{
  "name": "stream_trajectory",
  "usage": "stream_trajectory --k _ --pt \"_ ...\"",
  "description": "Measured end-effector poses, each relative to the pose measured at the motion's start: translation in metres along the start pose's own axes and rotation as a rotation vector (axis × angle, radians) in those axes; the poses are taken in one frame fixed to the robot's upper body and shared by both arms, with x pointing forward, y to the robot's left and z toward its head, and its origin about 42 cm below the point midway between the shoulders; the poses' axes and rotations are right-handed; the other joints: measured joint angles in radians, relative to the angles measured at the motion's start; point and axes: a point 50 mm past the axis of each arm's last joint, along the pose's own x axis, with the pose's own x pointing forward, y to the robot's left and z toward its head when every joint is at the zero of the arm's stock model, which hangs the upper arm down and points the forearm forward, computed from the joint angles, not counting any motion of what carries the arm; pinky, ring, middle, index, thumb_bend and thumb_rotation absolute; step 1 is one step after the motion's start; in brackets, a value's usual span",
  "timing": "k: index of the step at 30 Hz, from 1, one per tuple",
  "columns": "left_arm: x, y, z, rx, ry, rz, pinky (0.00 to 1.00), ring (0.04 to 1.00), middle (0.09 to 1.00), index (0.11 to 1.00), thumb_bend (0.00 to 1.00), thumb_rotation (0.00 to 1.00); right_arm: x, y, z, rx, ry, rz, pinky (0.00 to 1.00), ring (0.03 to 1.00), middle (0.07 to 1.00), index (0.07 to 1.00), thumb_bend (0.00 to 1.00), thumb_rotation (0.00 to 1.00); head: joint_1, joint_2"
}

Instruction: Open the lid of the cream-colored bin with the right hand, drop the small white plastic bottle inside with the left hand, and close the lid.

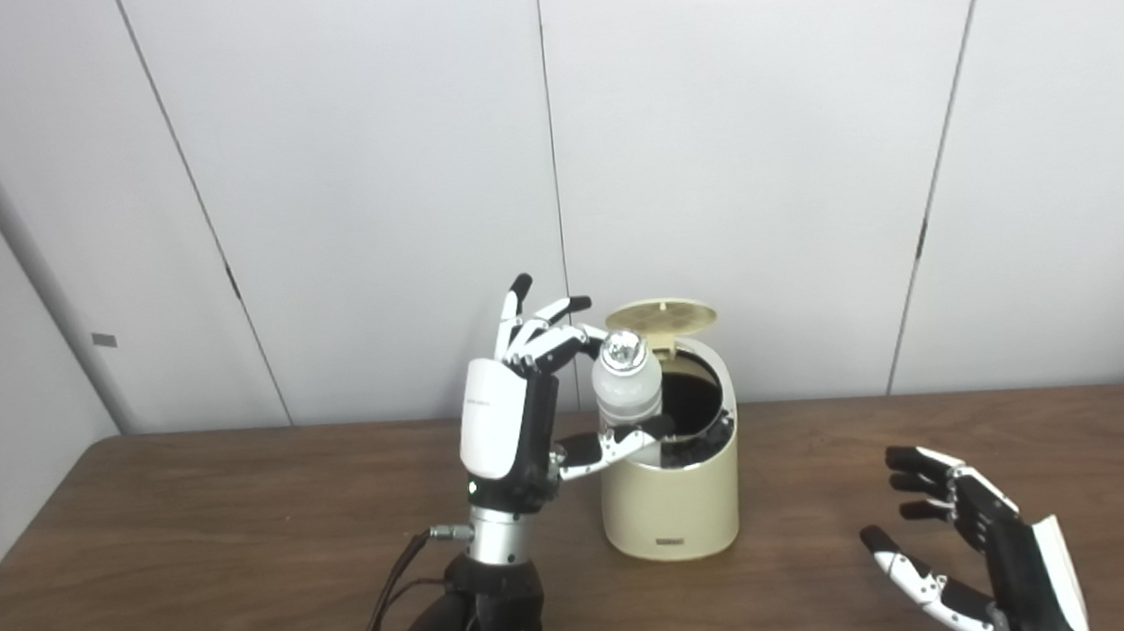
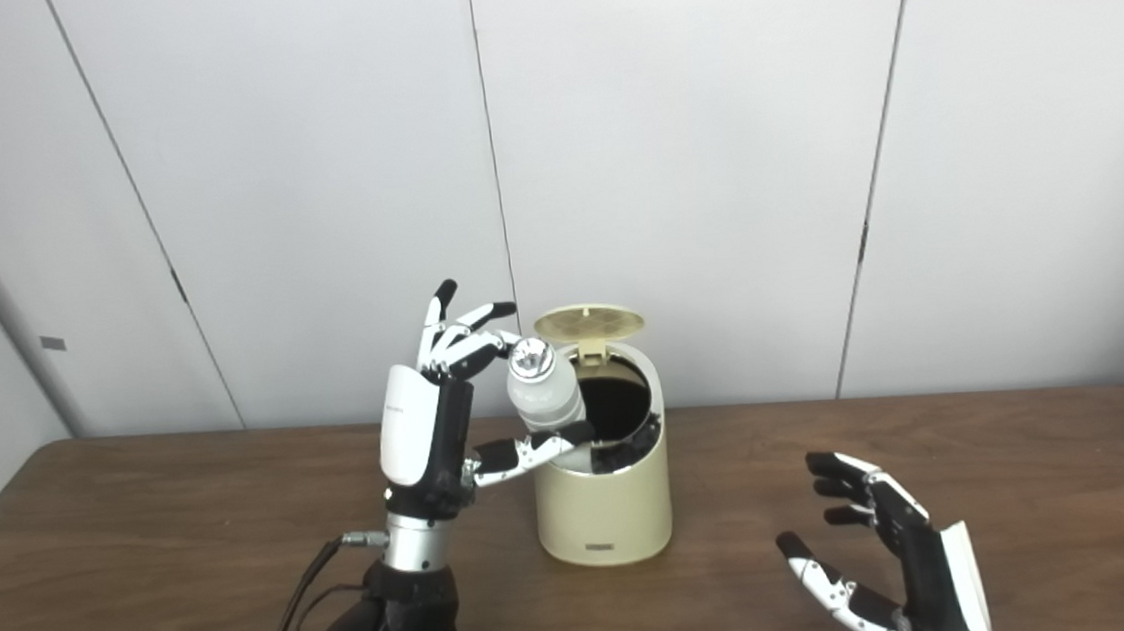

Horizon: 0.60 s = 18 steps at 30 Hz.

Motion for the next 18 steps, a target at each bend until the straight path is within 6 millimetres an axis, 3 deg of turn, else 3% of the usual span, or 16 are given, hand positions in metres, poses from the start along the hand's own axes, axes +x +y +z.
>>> stream_trajectory --k 18 --pt "0.004 -0.012 -0.002 -0.007 0.007 -0.02 1.0 0.761 0.487 0.471 0.53 0.0 -0.001 0.003 -0.001 -0.003 -0.008 0.004 0.62 0.729 0.745 0.716 0.23 0.04 -0.02 -0.014"
